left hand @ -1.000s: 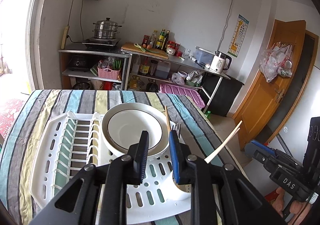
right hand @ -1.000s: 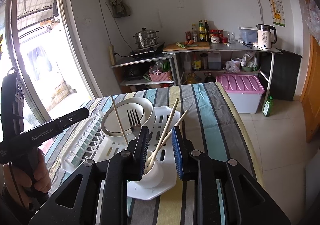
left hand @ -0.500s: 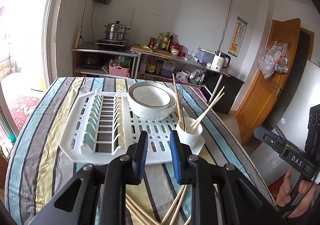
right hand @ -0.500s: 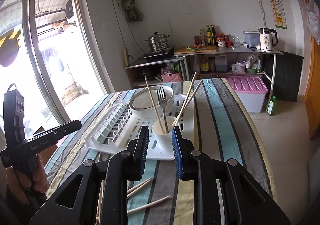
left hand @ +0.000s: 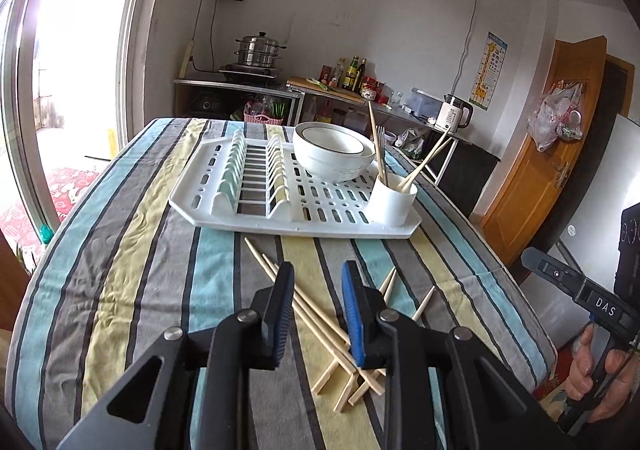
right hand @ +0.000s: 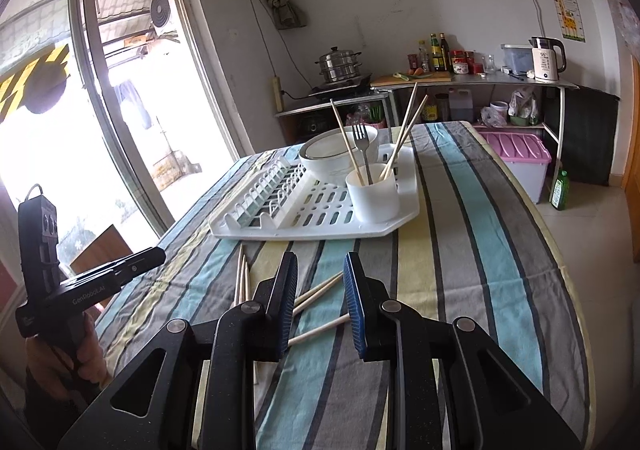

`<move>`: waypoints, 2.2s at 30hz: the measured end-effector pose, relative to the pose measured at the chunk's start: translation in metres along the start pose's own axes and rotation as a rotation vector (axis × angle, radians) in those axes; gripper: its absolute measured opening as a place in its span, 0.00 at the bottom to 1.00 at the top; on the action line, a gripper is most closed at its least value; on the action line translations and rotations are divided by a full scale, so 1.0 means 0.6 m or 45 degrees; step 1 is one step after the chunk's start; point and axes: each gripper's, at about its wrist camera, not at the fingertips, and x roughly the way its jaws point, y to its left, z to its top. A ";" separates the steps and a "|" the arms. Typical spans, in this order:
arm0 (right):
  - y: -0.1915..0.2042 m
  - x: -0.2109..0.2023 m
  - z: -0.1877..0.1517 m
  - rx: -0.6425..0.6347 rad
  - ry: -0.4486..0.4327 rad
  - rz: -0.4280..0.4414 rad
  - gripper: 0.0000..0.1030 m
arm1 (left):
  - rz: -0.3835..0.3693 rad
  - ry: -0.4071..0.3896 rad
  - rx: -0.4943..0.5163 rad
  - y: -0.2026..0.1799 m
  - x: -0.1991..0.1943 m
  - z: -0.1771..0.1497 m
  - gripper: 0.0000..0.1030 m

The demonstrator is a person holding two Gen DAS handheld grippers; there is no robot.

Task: Organize utensils
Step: 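Move both grippers back down toward the loose chopsticks on the cloth, then close the right gripper on a chopstick while the left gripper grasps another chopstick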

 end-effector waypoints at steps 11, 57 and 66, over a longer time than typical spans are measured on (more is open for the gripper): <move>0.003 0.005 -0.034 0.018 0.055 0.021 0.24 | 0.020 0.044 -0.052 0.020 -0.015 -0.046 0.25; 0.095 0.231 -0.052 -0.190 0.460 0.161 0.24 | 0.150 0.278 -0.210 0.136 0.177 0.031 0.25; 0.135 0.286 -0.065 -0.340 0.565 0.158 0.24 | 0.153 0.253 -0.236 0.161 0.154 0.031 0.25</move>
